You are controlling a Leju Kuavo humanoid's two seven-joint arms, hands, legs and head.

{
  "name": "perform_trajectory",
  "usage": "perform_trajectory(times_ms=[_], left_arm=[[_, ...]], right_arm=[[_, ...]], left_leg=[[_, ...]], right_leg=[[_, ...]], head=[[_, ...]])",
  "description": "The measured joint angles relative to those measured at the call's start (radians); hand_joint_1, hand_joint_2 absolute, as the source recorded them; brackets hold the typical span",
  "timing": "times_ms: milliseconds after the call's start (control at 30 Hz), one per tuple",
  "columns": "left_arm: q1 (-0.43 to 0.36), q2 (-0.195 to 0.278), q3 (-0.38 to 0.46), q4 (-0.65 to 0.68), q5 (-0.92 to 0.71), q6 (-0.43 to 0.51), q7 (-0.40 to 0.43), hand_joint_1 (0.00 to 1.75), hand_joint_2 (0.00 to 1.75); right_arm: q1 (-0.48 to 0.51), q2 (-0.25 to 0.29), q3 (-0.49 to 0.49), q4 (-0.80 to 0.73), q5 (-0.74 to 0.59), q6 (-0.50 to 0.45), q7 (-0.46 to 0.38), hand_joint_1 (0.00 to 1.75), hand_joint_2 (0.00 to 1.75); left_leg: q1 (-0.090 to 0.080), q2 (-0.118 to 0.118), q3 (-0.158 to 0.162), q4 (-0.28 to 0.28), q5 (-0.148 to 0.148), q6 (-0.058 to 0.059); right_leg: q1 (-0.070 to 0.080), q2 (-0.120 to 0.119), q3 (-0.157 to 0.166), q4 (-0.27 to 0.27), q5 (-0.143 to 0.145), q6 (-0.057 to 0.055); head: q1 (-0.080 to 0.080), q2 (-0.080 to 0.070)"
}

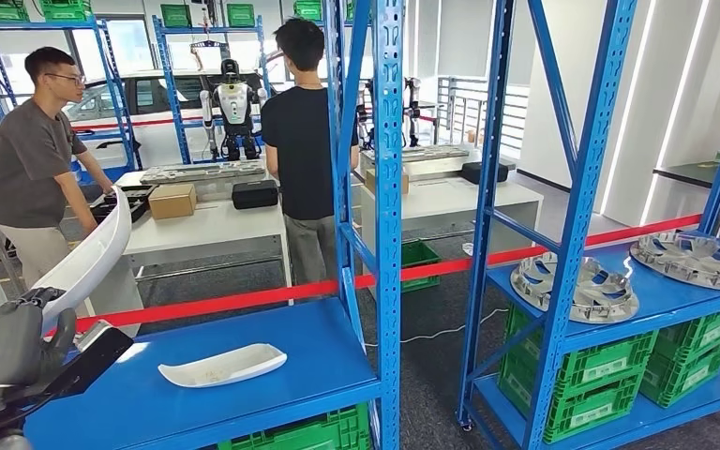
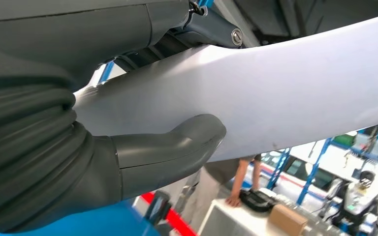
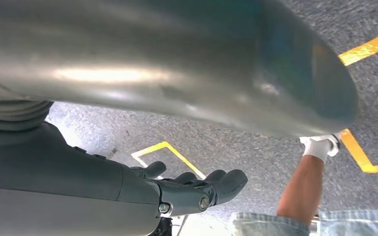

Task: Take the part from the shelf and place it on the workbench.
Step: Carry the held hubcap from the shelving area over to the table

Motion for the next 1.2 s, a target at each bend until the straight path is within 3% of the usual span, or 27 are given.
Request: perform_trajectory(times_ms=[100, 167, 267, 300, 333, 400, 467, 500, 633, 667, 767, 833, 933, 967, 1000, 1033, 1133, 1200], left_arm=[[-0.003, 0.0, 0.0, 0.005, -0.003, 0.0, 0.002, 1.57, 1.75], [-0.007, 0.001, 0.0, 0.005, -0.005, 0.0, 0.004, 1.57, 1.75], [-0.009, 0.003, 0.0, 0.005, -0.005, 0.0, 0.007, 1.57, 1.75], [-0.009, 0.003, 0.0, 0.005, -0.005, 0.0, 0.008, 1.57, 1.75], [-0.01, 0.003, 0.0, 0.005, -0.005, 0.0, 0.008, 1.57, 1.75], [-0.01, 0.003, 0.0, 0.006, -0.005, 0.0, 0.009, 1.57, 1.75], [-0.006, 0.003, -0.001, 0.008, -0.004, 0.0, 0.009, 1.57, 1.75], [-0.003, 0.004, -0.001, 0.008, -0.003, 0.0, 0.006, 1.57, 1.75], [-0.003, 0.007, -0.001, 0.004, 0.005, -0.008, -0.016, 1.57, 1.75], [-0.004, 0.006, -0.002, 0.001, 0.006, -0.009, -0.021, 1.57, 1.75], [-0.006, 0.004, -0.01, -0.006, 0.005, -0.01, -0.031, 1.57, 1.75], [-0.007, 0.003, -0.017, -0.01, 0.005, -0.01, -0.033, 1.57, 1.75], [-0.006, 0.0, -0.025, -0.011, 0.006, -0.008, -0.038, 1.57, 1.75], [-0.004, 0.0, -0.027, -0.011, 0.006, -0.007, -0.039, 1.57, 1.75], [-0.001, -0.001, -0.029, -0.011, 0.007, -0.008, -0.04, 1.57, 1.75], [-0.001, -0.002, -0.03, -0.011, 0.008, -0.008, -0.041, 1.57, 1.75], [-0.007, -0.006, -0.034, -0.012, 0.012, -0.007, -0.049, 1.57, 1.75], [-0.013, -0.01, -0.039, -0.01, 0.018, -0.006, -0.059, 1.57, 1.75]], right_arm=[[0.0, 0.007, 0.001, 0.0, 0.005, 0.0, 0.001, 0.0, 0.0], [0.0, 0.011, 0.002, 0.0, 0.011, 0.0, 0.001, 0.0, 0.0], [0.002, 0.015, 0.008, 0.0, 0.017, 0.001, 0.0, 0.0, 0.0], [0.003, 0.016, 0.01, 0.0, 0.017, 0.001, 0.0, 0.0, 0.0], [0.004, 0.016, 0.013, 0.0, 0.017, 0.001, 0.0, 0.0, 0.0], [0.004, 0.016, 0.016, 0.0, 0.019, 0.001, -0.001, 0.0, 0.0], [0.004, 0.016, 0.019, 0.0, 0.024, 0.003, -0.002, 0.0, 0.0], [0.004, 0.017, 0.02, 0.0, 0.028, 0.003, -0.003, 0.0, 0.0], [0.002, 0.014, 0.024, 0.0, 0.042, 0.006, -0.002, 0.0, 0.0], [0.001, 0.014, 0.024, 0.0, 0.044, 0.008, -0.003, 0.0, 0.0], [0.0, 0.014, 0.025, 0.0, 0.049, 0.014, 0.0, 0.0, 0.0], [-0.001, 0.013, 0.025, 0.0, 0.051, 0.015, 0.005, 0.0, 0.0], [0.0, 0.011, 0.025, 0.0, 0.052, 0.015, 0.012, 0.0, 0.0], [0.0, 0.011, 0.025, 0.0, 0.052, 0.015, 0.014, 0.0, 0.0], [0.001, 0.012, 0.025, 0.0, 0.052, 0.015, 0.015, 0.0, 0.0], [0.001, 0.012, 0.025, 0.0, 0.052, 0.015, 0.016, 0.0, 0.0], [0.003, 0.014, 0.025, 0.0, 0.052, 0.016, 0.019, 0.0, 0.0], [0.004, 0.016, 0.025, 0.0, 0.052, 0.018, 0.02, 0.0, 0.0]], left_leg=[[-0.002, 0.0, 0.131, -0.201, 0.066, 0.013], [-0.007, -0.001, 0.18, -0.284, 0.082, 0.025], [-0.011, 0.001, 0.177, -0.295, 0.098, 0.044], [-0.009, 0.002, 0.174, -0.301, 0.107, 0.053], [-0.006, 0.003, 0.169, -0.306, 0.116, 0.06], [-0.004, 0.005, 0.154, -0.307, 0.129, 0.068], [-0.004, 0.004, 0.137, -0.301, 0.137, 0.067], [-0.004, 0.004, 0.128, -0.297, 0.141, 0.066], [-0.004, 0.004, 0.101, -0.272, 0.147, 0.053], [-0.006, 0.004, 0.098, -0.269, 0.149, 0.048], [-0.007, 0.003, 0.092, -0.27, 0.157, 0.029], [-0.005, 0.001, 0.075, -0.237, 0.128, 0.017], [0.001, 0.0, 0.009, -0.055, 0.017, 0.002], [0.002, 0.0, -0.005, -0.004, -0.006, 0.0], [0.003, 0.0, -0.004, 0.012, -0.01, 0.0], [0.004, 0.0, 0.019, -0.014, 0.004, 0.001], [0.0, 0.0, 0.149, -0.222, 0.065, 0.016], [-0.006, -0.001, 0.182, -0.283, 0.073, 0.028]], right_leg=[[0.002, 0.001, -0.012, 0.0, 0.014, 0.009], [0.003, 0.0, -0.016, -0.001, 0.022, 0.02], [0.0, 0.001, -0.02, -0.005, 0.032, 0.039], [0.0, 0.001, -0.027, 0.007, 0.02, 0.044], [0.0, 0.001, -0.041, 0.038, -0.004, 0.048], [0.0, 0.002, -0.089, 0.159, -0.082, 0.054], [0.0, 0.002, -0.122, 0.264, -0.131, 0.058], [0.0, 0.002, -0.113, 0.267, -0.129, 0.059], [0.002, 0.001, 0.035, 0.041, -0.058, 0.051], [0.004, 0.002, 0.046, 0.016, -0.054, 0.045], [0.005, 0.003, 0.039, 0.008, -0.042, 0.024], [0.0, 0.001, 0.034, 0.004, -0.03, 0.009], [-0.001, 0.0, 0.015, 0.002, -0.014, -0.001], [-0.001, 0.001, 0.008, 0.002, -0.009, -0.001], [-0.001, 0.001, 0.001, 0.002, -0.003, 0.001], [-0.001, 0.002, -0.005, 0.003, 0.002, 0.002], [0.0, 0.003, -0.016, 0.003, 0.016, 0.014], [0.001, 0.002, -0.02, 0.001, 0.025, 0.027]], head=[[0.0, 0.0], [0.0, 0.0], [0.001, 0.0], [0.001, 0.0], [0.002, 0.0], [0.005, 0.0], [0.006, 0.0], [0.006, 0.0], [0.007, 0.0], [0.006, 0.0], [0.006, 0.0], [0.004, 0.0], [0.001, 0.0], [0.001, 0.0], [0.0, 0.0], [0.0, 0.0], [0.0, 0.0], [0.001, 0.0]])
